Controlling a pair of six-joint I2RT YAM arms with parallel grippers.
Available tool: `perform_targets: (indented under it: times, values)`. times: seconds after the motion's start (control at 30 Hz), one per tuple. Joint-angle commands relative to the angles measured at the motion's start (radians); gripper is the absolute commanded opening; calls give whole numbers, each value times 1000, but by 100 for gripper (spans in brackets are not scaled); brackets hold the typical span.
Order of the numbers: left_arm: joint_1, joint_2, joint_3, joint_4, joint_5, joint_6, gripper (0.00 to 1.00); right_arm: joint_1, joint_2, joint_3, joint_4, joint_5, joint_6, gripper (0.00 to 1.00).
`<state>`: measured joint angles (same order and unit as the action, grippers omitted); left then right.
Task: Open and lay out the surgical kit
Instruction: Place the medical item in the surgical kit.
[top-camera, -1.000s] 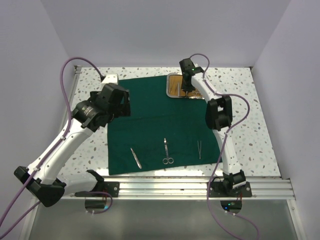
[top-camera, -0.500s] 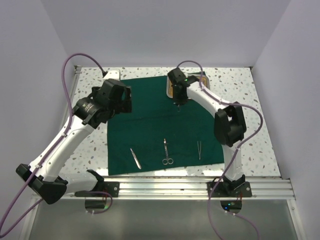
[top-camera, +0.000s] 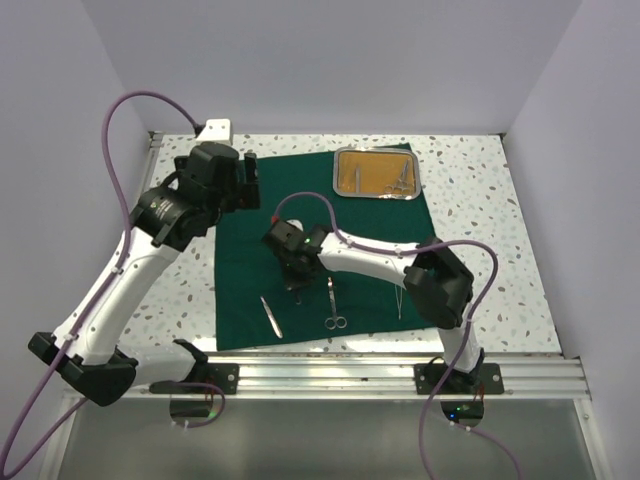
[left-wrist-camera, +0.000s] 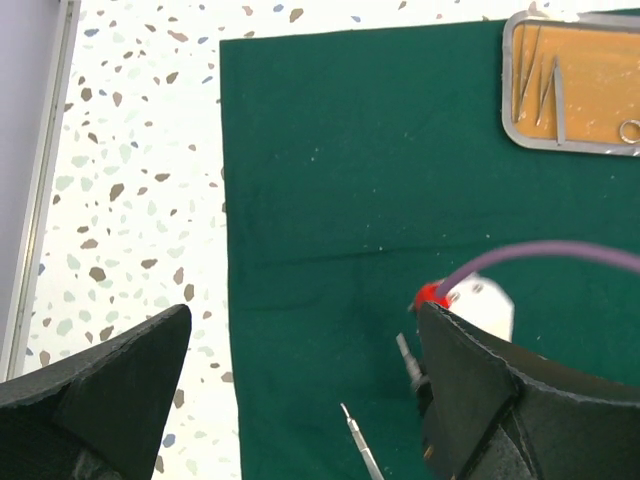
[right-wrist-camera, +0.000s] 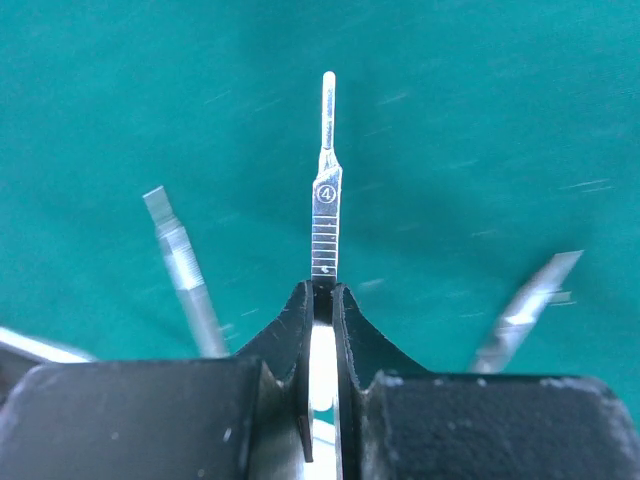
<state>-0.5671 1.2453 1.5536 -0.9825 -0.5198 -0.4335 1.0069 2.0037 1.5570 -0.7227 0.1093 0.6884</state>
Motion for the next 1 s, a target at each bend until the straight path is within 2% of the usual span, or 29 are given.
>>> perform_targets:
  times: [0.0, 0.3, 0.47, 0.87, 0.97]
  values:
    - [13, 0, 60, 24, 4, 29, 100, 47, -5, 8, 69, -28, 80, 0]
    - [13, -69, 30, -4, 4, 1, 100, 154, 46, 87, 51, -36, 103, 0]
    - [12, -90, 16, -16, 3, -10, 100, 194, 70, 69, 61, -42, 134, 0]
    - [13, -121, -12, -38, 4, -8, 100, 214, 95, 40, 32, 59, 181, 0]
    - [13, -129, -20, -39, 7, -8, 100, 216, 104, 41, 51, 46, 188, 0]
